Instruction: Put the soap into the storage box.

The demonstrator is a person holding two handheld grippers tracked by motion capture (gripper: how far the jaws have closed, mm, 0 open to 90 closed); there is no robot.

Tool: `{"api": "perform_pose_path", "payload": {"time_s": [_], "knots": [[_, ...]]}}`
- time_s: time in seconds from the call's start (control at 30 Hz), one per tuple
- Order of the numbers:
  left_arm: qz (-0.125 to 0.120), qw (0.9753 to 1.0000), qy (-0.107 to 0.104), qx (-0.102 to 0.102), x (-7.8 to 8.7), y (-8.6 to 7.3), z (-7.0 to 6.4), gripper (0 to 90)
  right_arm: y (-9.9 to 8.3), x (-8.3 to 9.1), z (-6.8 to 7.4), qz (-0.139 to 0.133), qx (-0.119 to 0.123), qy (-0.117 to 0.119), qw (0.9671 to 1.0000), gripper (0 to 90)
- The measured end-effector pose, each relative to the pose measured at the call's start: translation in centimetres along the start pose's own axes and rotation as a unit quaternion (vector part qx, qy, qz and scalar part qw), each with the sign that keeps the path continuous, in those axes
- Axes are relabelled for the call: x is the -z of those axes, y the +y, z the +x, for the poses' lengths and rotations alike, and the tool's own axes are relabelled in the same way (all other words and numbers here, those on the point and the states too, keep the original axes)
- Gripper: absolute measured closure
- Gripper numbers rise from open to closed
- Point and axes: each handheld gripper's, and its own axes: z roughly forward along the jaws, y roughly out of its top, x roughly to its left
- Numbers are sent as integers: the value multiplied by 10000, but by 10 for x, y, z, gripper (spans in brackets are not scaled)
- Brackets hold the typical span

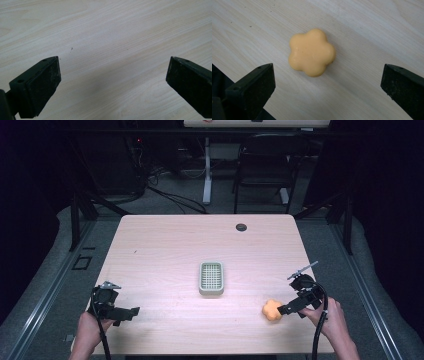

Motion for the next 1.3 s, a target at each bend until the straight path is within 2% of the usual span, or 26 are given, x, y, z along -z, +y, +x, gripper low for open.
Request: {"api": "perform_pose_path", "payload": {"time_s": [0.03, 0.07, 0.3, 0.33, 0.4, 0.43, 0.47, 0.63, 0.77, 0.8, 0.87, 0.9, 0.93, 0.97, 1.1, 1.13, 1.17, 1.3], "knots": [[0, 10000, -3, 4, 0, 0, 0, 0, 0, -1, 1, 29, 17, -76, 10000, 0], [6, 10000, -5, 6, 0, 0, 0, 0, 1, -2, 2, -5, 45, 16, 10000, 0], [-7, 10000, 2, 2, 0, 0, 0, 0, 7, -11, 11, 115, 311, -133, 9994, 0], [-7, 10000, -3, 5, -1, 0, 0, 0, 9, -12, 12, 255, 391, -151, 9988, 0], [8, 10000, -13, 0, 0, 0, 0, 0, 10, -16, 13, 307, 448, -134, 9984, 0], [11, 10000, -18, 0, 0, 0, 0, 0, 12, -15, 12, 494, 611, -182, 9967, 0], [13, 10000, -19, 1, 0, 0, 0, 0, 11, -21, 16, 300, 375, -133, 9988, 0], [2, 10000, -16, 17, -1, 0, 0, 0, 15, -27, 18, 467, 460, -176, 9977, 0], [2, 10000, -16, 21, -1, 0, 0, 0, 17, -34, 20, 408, 334, -102, 9986, 0], [5, 10000, -15, 18, -1, 0, 0, 0, 18, -34, 19, 497, 442, -170, 9976, 0], [26, 10000, -19, 12, 0, -1, 0, 0, 20, -37, 21, 515, 412, -172, 9977, 0], [21, 10000, -15, 28, 0, -1, 0, 0, 20, -39, 22, 435, 333, -160, 9984, 0], [24, 10000, -21, 42, 0, -1, 0, 0, 22, -39, 22, 540, 452, -194, 9973, 4], [40, 10000, -29, 40, 0, -1, 1, 0, 23, -40, 22, 577, 474, -222, 9970, 9], [48, 10000, -35, 53, 0, -1, 2, 0, 24, -46, 25, 674, 468, -272, 9963, 87], [59, 10000, -37, 38, 0, -2, 2, 0, 23, -49, 26, 492, 298, -244, 9980, 110], [47, 10000, -29, 35, -1, -2, 2, 0, 25, -48, 25, 689, 461, -286, 9962, 122], [57, 10000, -28, 44, 0, -2, 3, 0, 25, -52, 28, 693, 440, -296, 9962, 149]]}}
